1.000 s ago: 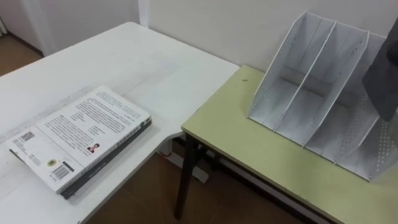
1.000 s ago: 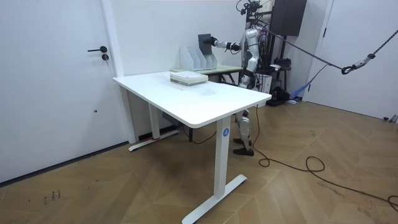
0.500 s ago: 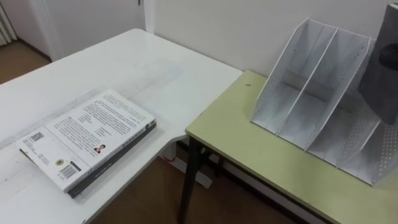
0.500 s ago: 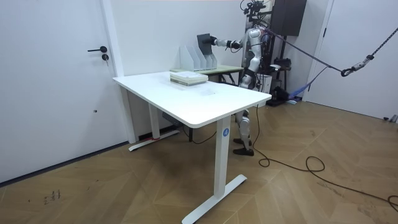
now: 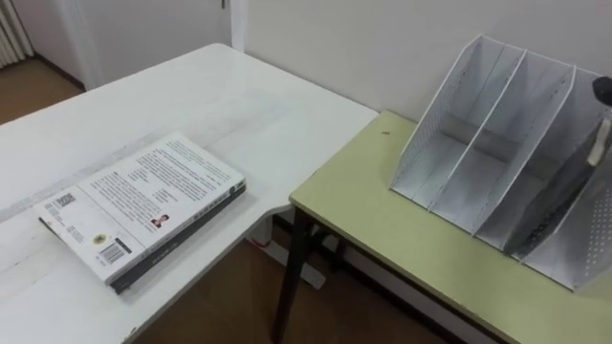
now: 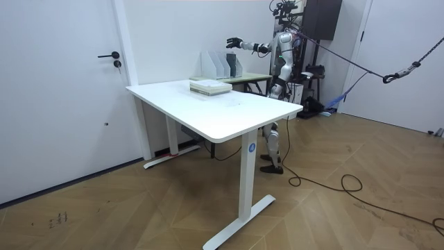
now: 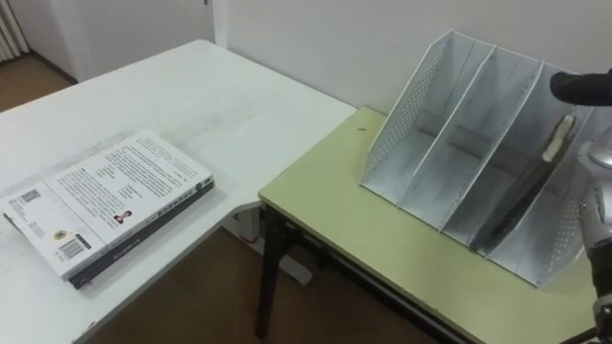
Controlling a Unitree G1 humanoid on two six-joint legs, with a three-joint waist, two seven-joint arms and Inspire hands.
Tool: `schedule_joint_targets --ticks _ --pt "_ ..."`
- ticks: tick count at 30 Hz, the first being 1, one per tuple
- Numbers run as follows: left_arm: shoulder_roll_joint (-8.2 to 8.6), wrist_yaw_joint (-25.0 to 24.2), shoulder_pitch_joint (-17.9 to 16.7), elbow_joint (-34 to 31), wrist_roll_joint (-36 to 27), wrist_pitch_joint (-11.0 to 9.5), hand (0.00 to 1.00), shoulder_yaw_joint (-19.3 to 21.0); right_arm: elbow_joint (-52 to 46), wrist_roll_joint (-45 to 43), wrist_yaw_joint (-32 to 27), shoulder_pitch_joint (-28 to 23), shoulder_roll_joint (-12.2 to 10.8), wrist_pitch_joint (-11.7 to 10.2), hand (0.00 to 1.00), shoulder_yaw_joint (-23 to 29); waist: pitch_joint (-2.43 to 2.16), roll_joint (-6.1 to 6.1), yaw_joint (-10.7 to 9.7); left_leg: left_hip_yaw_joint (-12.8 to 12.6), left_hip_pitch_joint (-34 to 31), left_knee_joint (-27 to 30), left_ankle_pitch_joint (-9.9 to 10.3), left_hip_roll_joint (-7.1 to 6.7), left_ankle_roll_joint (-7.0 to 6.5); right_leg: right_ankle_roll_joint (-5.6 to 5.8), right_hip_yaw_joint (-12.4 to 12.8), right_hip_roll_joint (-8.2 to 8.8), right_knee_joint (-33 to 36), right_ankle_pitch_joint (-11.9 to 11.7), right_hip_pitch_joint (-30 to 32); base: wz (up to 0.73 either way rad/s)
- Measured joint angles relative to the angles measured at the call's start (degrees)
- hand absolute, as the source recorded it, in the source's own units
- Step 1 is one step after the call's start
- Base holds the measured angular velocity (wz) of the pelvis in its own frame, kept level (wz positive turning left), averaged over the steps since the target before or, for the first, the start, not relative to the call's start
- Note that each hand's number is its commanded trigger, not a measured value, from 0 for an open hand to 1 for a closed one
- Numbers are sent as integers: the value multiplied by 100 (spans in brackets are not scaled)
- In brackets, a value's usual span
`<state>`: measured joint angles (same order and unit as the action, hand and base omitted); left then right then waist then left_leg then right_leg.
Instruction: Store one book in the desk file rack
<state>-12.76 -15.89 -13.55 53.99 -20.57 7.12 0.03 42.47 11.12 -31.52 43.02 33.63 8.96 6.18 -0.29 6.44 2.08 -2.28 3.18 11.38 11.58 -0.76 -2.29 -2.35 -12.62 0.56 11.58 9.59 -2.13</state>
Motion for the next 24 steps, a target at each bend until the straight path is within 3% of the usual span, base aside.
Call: schedule_joint_targets --ticks 24 --pt "-13 66 40 172 -2 5 0 201 -8 96 172 37 0 0 0 -54 -1 -4 7 -2 -25 -14 0 2 0 -1 35 -35 -2 0 20 0"
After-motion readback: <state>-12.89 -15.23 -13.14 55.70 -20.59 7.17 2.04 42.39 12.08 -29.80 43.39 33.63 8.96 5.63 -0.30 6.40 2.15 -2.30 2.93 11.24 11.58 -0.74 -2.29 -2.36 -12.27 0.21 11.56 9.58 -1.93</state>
